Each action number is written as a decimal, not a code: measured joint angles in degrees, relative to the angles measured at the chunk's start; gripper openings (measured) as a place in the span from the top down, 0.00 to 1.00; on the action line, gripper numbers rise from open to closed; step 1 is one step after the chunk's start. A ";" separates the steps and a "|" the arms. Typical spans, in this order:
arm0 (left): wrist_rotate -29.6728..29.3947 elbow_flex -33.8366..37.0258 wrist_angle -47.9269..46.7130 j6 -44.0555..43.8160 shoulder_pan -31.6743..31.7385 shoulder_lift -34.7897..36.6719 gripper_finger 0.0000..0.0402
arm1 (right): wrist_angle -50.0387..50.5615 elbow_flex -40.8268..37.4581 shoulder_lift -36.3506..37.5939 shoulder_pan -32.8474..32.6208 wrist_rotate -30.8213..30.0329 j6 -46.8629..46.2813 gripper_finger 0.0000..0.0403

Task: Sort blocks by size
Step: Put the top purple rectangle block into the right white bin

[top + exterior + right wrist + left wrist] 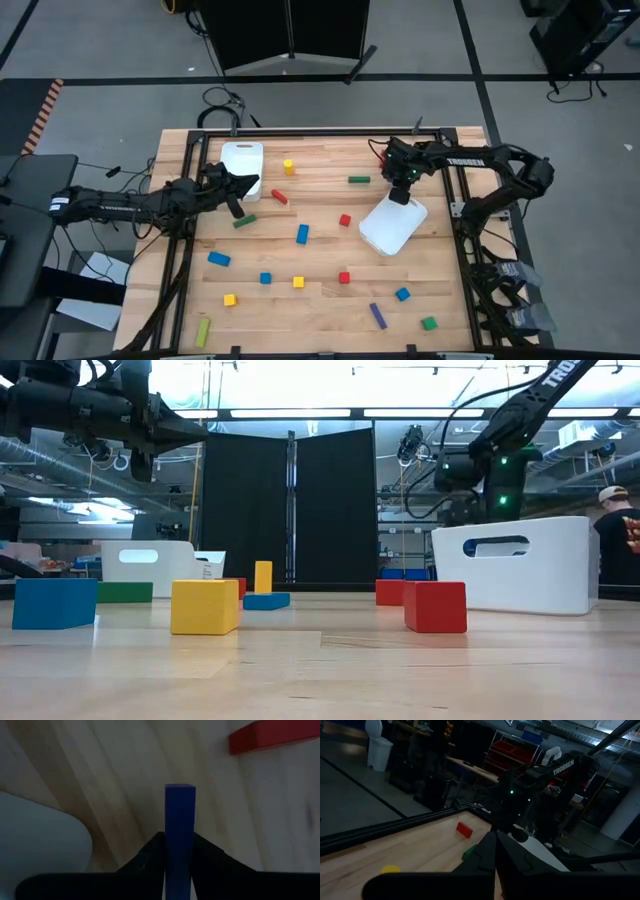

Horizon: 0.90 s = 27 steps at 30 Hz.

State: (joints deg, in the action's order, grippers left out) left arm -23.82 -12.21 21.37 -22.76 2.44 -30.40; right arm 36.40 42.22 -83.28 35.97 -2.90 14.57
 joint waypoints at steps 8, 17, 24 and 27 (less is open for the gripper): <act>0.03 0.00 0.08 -0.07 0.00 0.01 0.96 | 0.85 0.00 5.34 0.00 0.05 0.38 0.81; 0.62 0.00 -1.38 -4.98 -0.02 -1.53 0.96 | -8.04 0.11 14.06 -1.01 2.80 -0.77 0.80; -3.49 0.00 -1.65 -7.82 0.00 -7.72 0.96 | -12.24 0.11 18.30 -9.40 12.13 -5.47 0.80; -4.21 -0.05 -1.58 -7.90 0.00 -10.40 0.96 | -13.92 0.11 18.57 -14.89 12.44 -8.04 0.80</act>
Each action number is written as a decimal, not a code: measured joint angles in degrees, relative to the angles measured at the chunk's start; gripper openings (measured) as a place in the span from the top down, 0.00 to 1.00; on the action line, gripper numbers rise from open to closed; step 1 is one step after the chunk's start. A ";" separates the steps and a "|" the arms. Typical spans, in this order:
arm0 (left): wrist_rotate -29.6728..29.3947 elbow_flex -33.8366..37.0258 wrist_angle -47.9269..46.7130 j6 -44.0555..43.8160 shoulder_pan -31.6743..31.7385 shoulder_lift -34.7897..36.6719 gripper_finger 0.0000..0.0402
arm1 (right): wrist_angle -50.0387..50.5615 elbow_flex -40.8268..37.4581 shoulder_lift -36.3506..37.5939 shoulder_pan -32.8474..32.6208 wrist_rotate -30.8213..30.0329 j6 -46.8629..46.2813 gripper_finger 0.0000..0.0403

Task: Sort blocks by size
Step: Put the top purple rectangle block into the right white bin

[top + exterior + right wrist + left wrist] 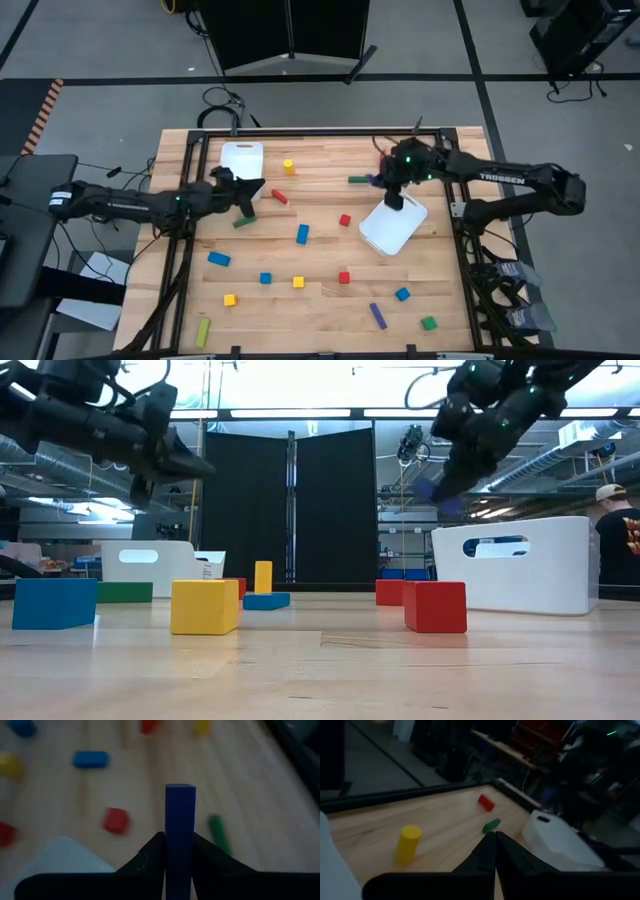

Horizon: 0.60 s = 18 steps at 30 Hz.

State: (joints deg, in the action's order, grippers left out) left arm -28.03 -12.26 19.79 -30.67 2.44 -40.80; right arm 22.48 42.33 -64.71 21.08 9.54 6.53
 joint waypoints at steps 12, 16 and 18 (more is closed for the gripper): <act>-0.62 -7.67 -9.98 -0.80 0.20 -6.24 0.89 | 2.42 0.02 -1.26 -19.00 -9.52 -11.36 0.80; -0.79 -11.02 -17.31 0.38 0.20 -6.51 0.80 | 7.50 0.04 -1.24 -23.48 -15.30 -15.96 0.80; -0.72 -12.45 -19.89 0.74 0.20 -6.47 0.75 | 9.98 0.04 -1.24 -25.07 -17.48 -19.27 0.80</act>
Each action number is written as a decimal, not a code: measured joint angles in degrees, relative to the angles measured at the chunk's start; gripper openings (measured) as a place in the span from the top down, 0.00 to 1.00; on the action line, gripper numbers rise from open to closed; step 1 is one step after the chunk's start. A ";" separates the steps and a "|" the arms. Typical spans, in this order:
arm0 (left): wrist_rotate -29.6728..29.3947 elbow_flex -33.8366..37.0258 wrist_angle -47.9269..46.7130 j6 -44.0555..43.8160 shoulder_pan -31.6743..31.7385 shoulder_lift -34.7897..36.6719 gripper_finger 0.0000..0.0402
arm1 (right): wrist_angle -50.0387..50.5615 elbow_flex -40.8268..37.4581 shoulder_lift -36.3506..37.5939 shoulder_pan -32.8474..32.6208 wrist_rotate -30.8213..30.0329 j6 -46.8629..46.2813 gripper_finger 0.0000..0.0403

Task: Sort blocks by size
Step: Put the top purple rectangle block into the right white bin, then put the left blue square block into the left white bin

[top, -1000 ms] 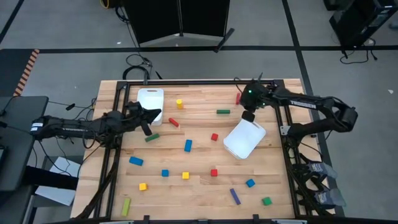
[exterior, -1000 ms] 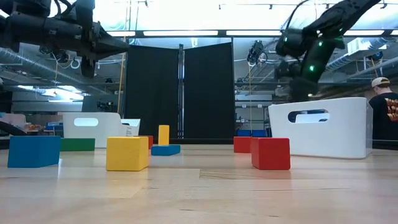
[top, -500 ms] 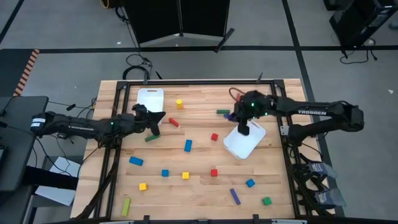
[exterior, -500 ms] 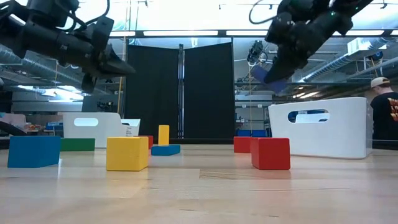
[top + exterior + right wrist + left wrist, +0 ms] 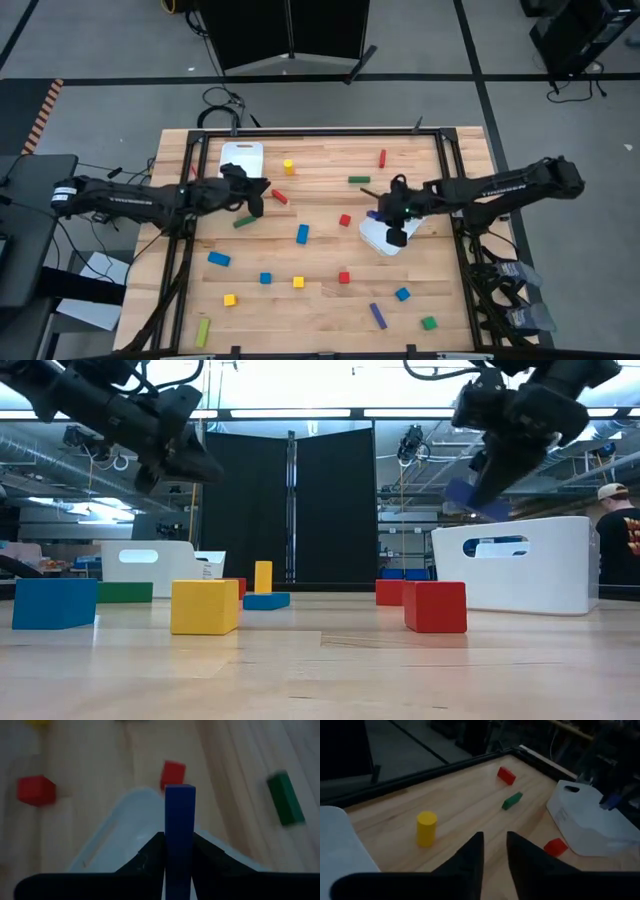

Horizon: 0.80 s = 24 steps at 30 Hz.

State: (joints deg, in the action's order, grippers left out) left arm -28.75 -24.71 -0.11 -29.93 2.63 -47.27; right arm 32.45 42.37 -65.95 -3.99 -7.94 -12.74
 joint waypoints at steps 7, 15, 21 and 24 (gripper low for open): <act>4.02 -1.85 -2.35 2.42 -0.02 -0.02 0.64 | 5.64 0.00 -0.65 -3.97 -2.98 -10.75 0.79; 6.60 -1.85 -2.37 1.22 0.00 -0.02 0.63 | 7.05 0.00 -2.05 -5.74 -3.35 -16.85 0.61; 11.05 -1.85 -2.06 2.73 -0.02 -1.36 0.63 | 0.05 0.00 -2.05 -8.07 -4.00 -17.35 0.47; 13.30 -1.72 -2.48 4.45 -0.02 -3.91 0.63 | -4.54 0.00 -2.05 -9.69 -4.00 -16.20 0.44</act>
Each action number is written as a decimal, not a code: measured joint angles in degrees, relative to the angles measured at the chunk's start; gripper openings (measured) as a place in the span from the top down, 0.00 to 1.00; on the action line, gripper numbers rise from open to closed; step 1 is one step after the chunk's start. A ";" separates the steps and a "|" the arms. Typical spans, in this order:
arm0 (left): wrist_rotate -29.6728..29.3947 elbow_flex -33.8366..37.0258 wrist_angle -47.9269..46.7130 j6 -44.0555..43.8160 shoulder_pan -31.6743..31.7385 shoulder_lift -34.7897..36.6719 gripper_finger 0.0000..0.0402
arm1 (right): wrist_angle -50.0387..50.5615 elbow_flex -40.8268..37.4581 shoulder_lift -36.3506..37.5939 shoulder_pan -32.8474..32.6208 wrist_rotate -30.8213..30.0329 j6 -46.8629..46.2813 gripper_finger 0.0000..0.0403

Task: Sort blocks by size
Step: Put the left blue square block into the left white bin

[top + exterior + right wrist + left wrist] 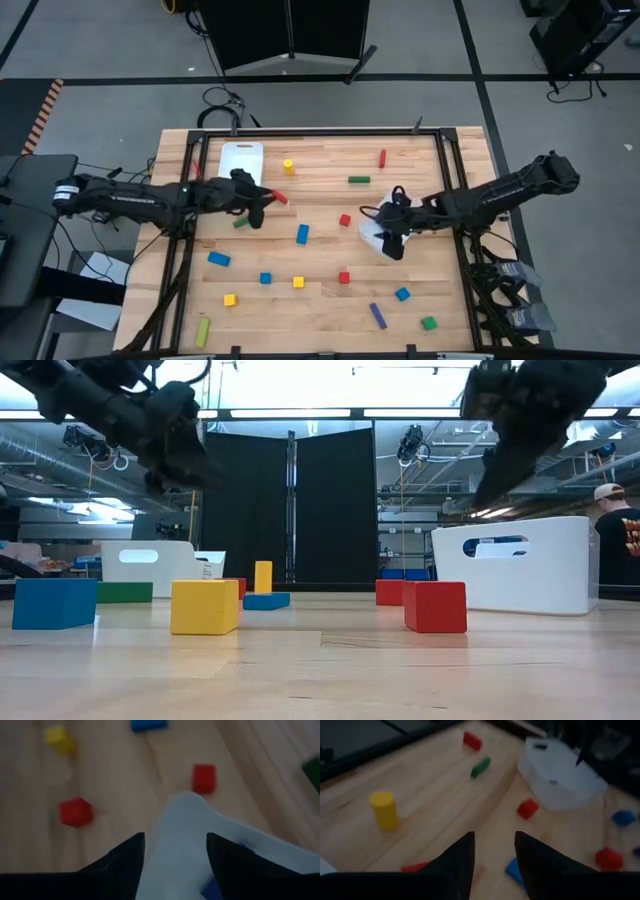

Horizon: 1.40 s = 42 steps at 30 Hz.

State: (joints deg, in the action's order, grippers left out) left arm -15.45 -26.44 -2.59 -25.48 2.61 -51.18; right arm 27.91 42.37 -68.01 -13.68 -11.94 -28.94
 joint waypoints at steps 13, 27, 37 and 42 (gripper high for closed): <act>5.76 -3.63 -2.91 2.92 -1.91 -15.29 0.60 | -5.78 0.00 0.00 -4.34 -0.91 2.31 0.44; 6.17 -14.19 -20.88 4.57 -21.37 -17.16 0.60 | -12.92 0.00 0.00 -9.77 -6.93 3.34 0.45; 5.22 -14.19 -21.20 0.27 -35.65 -18.35 0.57 | -13.03 0.00 0.00 -11.71 -11.02 6.61 0.45; 4.91 -14.21 -21.39 -3.62 -38.90 -21.53 0.47 | -13.34 0.00 0.00 -11.88 -10.99 6.18 0.45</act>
State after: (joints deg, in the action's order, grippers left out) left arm -10.54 -40.64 -23.97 -29.10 -36.28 -72.71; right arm 14.57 42.37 -68.01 -25.56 -22.94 -22.76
